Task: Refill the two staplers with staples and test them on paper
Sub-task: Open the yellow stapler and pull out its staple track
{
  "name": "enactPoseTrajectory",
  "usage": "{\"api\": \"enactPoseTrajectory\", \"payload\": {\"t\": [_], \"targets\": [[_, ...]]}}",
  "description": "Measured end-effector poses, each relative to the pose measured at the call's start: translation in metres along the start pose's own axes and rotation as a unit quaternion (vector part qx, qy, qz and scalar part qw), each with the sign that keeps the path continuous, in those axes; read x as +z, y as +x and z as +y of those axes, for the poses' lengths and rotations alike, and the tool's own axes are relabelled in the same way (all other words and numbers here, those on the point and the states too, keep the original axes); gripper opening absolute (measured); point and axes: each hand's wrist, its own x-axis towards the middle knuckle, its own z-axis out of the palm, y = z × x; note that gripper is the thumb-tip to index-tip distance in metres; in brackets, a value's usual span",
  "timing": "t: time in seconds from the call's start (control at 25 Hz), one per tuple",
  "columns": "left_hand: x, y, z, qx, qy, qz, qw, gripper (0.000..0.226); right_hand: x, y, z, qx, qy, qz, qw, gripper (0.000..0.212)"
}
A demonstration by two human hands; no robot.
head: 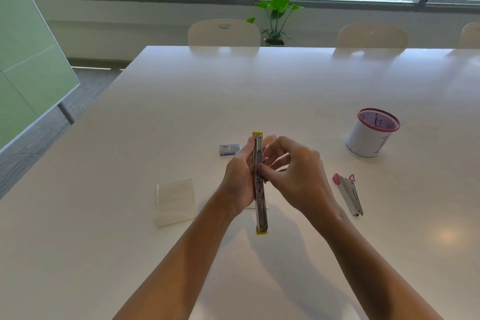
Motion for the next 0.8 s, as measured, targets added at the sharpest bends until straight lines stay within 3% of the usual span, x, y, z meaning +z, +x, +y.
{"api": "enactPoseTrajectory", "payload": {"t": [0.28,0.8], "targets": [[-0.006,0.0,-0.004,0.043,0.015,-0.029,0.999,0.05,0.0,-0.004,-0.002,-0.011,0.021,0.008,1.0,0.023],[-0.007,0.005,-0.008,0.019,0.038,0.029,0.999,0.049,0.0,-0.013,-0.006,-0.013,-0.053,-0.007,0.999,0.021]]}}
